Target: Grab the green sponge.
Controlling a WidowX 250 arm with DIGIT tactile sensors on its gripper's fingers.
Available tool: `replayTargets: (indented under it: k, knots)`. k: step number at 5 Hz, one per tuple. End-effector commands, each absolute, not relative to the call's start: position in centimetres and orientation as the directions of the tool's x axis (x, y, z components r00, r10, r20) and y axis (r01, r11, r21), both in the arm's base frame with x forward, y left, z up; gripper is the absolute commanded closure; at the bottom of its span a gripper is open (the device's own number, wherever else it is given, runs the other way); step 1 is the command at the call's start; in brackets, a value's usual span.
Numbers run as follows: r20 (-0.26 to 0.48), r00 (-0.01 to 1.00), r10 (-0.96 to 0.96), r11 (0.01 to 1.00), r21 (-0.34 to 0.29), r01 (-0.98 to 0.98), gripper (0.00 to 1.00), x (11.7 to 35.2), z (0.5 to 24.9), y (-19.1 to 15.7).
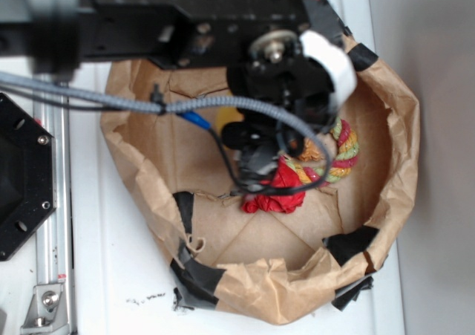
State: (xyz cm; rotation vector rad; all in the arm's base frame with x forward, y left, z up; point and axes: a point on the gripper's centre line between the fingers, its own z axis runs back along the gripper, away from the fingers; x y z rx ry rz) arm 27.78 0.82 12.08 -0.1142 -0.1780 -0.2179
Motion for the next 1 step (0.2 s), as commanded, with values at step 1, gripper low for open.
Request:
replayTargets:
  k: [1]
  knots:
    - [0.264,0.964,-0.029,0.988,-0.139,0.067,1.00,27.35,15.80,-0.79]
